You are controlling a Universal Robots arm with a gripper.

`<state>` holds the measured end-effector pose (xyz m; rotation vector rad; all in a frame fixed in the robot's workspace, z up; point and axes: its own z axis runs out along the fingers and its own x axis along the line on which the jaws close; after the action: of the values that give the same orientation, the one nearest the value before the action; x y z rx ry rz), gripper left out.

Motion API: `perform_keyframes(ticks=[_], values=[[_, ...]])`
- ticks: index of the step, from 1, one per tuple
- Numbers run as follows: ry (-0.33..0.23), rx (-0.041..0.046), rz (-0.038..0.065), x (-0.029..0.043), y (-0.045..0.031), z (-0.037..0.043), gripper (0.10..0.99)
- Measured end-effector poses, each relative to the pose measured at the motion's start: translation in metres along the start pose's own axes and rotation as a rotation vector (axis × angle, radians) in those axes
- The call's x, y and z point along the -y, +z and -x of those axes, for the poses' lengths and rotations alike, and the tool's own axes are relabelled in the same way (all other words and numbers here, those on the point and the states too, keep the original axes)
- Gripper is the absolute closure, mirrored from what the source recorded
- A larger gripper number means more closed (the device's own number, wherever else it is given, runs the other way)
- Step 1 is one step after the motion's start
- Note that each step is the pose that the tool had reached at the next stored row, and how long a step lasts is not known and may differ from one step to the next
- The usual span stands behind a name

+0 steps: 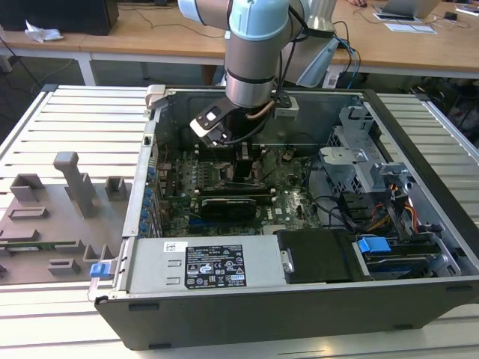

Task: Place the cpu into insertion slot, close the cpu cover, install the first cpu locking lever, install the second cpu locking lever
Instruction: 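Place the cpu into insertion slot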

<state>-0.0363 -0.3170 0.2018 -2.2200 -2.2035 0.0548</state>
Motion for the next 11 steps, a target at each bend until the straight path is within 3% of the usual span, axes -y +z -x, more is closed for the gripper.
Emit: perform_keyframes(ticks=[11], values=[[-0.001, 0.0002, 0.000, -0.0001, 0.0014, 0.0017, 0.467]])
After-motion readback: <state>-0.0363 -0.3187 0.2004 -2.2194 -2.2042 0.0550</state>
